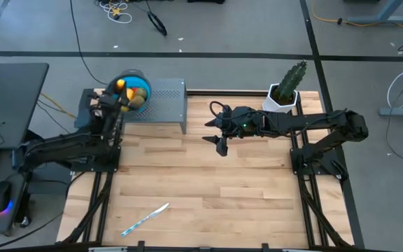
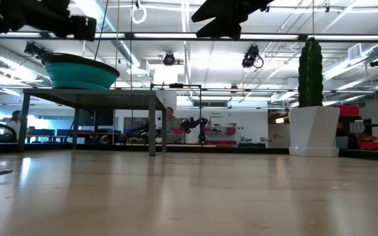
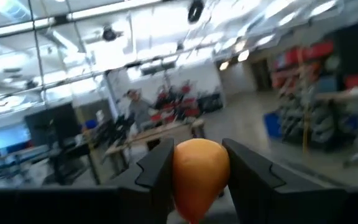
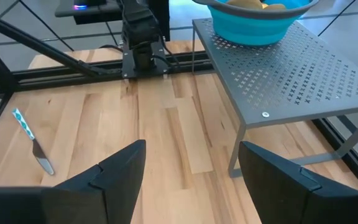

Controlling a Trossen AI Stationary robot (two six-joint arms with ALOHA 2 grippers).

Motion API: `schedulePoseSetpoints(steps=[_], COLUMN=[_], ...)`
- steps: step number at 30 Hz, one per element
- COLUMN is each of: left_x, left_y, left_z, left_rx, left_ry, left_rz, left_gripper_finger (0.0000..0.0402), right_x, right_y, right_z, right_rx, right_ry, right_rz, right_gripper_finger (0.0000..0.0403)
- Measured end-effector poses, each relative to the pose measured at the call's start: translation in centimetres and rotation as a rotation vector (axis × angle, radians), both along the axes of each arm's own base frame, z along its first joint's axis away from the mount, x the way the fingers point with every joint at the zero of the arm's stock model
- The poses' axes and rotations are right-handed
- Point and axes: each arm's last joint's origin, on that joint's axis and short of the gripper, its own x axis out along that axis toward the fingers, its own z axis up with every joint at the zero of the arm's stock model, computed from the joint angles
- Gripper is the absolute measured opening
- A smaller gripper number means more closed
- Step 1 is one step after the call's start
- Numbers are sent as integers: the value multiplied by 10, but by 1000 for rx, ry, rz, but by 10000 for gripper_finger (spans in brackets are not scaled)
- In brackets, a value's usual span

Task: Pick & Place Fruit
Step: Put the orange pear into the blue strainer bowl on the shelf, then put the blue knife on the shelf

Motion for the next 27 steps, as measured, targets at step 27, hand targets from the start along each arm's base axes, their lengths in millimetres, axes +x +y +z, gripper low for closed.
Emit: schedulePoseSetpoints(steps=[27], left_x=[20], left_y=[22], left_z=[-3], left_rx=[-158], left_ry=[113], left_rz=[94], left_gripper_finger=[205], right_x=[-1], right_y=[0], right_z=[-2], right_rx=[1], right_ry=[23], right_rz=[0], right_gripper_finger=[266])
